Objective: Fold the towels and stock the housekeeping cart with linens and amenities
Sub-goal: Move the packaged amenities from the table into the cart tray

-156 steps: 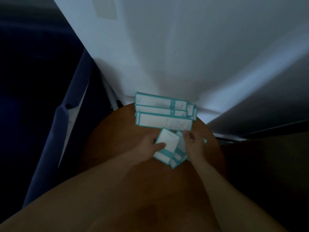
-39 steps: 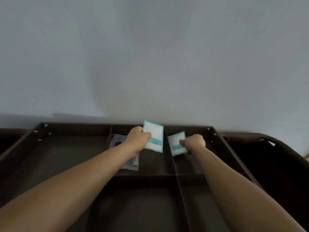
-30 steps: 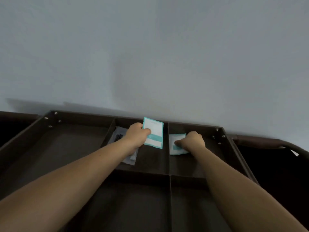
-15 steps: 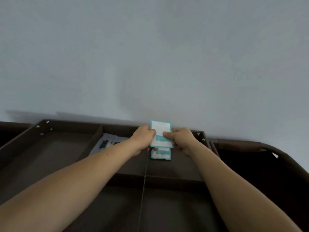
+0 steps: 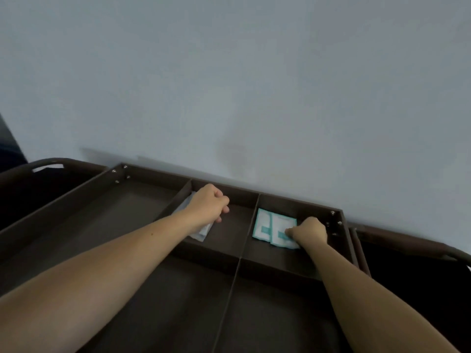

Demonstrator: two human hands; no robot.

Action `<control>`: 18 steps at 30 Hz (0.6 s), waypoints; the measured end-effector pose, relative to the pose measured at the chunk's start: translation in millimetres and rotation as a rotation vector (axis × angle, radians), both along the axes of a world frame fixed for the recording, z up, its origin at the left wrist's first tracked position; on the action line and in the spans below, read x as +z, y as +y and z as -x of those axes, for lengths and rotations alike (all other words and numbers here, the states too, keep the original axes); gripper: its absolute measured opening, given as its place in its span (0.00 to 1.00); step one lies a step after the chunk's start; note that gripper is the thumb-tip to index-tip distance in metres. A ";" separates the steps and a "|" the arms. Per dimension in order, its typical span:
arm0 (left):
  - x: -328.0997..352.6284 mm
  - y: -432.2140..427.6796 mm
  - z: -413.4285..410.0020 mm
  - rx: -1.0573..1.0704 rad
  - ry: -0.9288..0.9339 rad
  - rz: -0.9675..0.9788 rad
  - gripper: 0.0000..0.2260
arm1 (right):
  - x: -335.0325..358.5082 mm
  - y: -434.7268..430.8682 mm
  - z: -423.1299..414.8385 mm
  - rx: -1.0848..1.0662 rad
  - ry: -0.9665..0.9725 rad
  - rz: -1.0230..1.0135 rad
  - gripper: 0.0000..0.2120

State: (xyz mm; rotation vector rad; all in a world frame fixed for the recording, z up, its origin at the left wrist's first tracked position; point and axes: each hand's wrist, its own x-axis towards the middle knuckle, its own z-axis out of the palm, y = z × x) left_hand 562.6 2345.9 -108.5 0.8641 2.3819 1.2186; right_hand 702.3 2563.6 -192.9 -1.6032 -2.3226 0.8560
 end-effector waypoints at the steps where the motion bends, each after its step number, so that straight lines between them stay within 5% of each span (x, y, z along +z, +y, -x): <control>1: 0.4 -4.9 0.8 0.014 0.008 -0.001 0.06 | 0.4 -2.1 -0.3 0.007 -0.009 -0.013 0.19; 8: 3.4 -50.3 15.5 0.107 0.124 0.073 0.09 | 37.3 -35.1 14.4 0.033 0.025 -0.149 0.21; 18: 12.7 -218.5 66.7 0.256 0.379 0.138 0.24 | 108.3 -249.5 145.7 0.584 0.212 -0.384 0.16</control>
